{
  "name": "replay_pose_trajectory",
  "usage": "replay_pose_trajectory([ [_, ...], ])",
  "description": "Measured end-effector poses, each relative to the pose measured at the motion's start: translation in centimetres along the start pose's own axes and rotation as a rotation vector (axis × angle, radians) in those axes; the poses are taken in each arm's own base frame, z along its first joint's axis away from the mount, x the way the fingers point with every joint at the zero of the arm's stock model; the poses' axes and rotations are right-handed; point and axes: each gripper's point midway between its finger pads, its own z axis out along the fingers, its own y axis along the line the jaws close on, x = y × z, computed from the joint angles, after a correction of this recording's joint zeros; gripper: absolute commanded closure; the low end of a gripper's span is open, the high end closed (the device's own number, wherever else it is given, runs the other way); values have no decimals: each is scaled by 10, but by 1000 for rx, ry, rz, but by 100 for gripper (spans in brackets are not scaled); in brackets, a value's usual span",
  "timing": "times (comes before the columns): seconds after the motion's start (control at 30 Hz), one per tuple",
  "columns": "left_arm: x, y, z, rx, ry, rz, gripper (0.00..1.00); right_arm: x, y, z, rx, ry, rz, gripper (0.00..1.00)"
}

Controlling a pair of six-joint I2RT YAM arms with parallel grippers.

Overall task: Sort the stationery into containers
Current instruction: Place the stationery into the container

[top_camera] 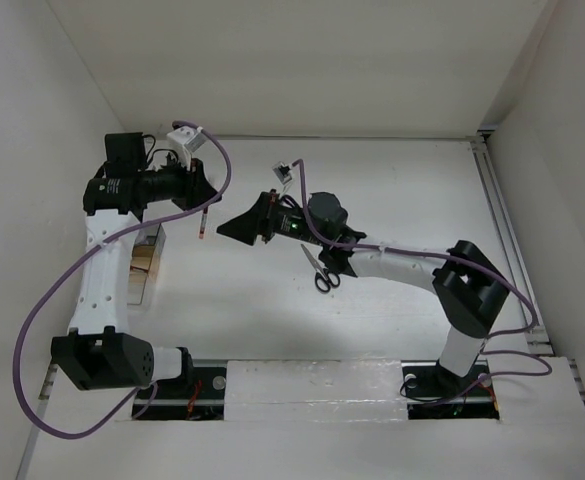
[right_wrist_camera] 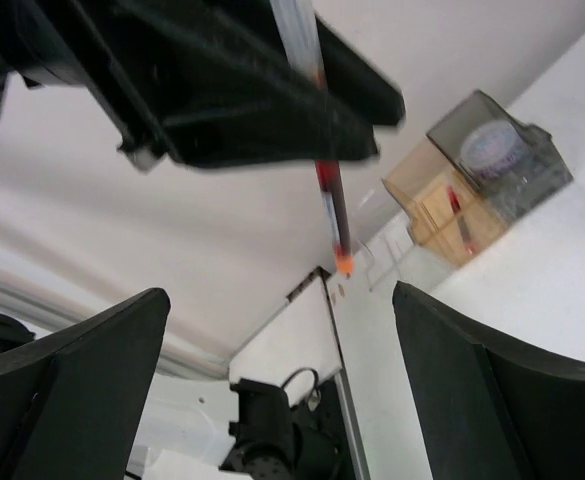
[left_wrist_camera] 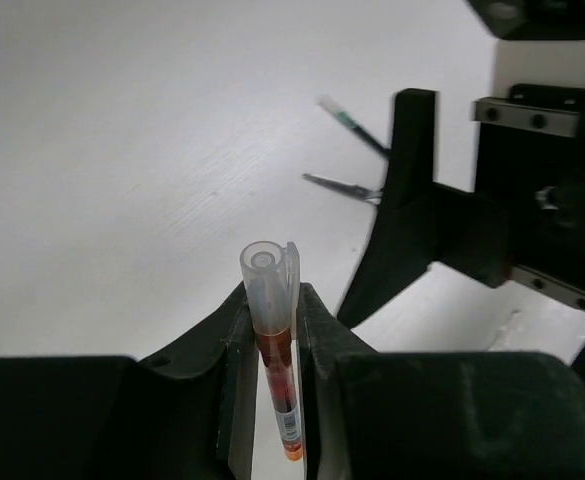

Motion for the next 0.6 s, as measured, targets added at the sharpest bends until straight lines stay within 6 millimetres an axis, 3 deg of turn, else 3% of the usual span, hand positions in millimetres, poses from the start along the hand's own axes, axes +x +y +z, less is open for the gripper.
replay_pose_trajectory([
  [0.23, 16, 47, -11, -224, 85, 278, 100, 22, -26, -36, 155, 49, -37, 0],
  [0.43, 60, 88, -26, -353, 224, 476, 100, 12, -21, -70, 263, 35, -124, 0],
  [0.6, 95, 128, -22, -382, 378, 589, 100, 3, -19, -91, 334, 11, -171, 0],
])
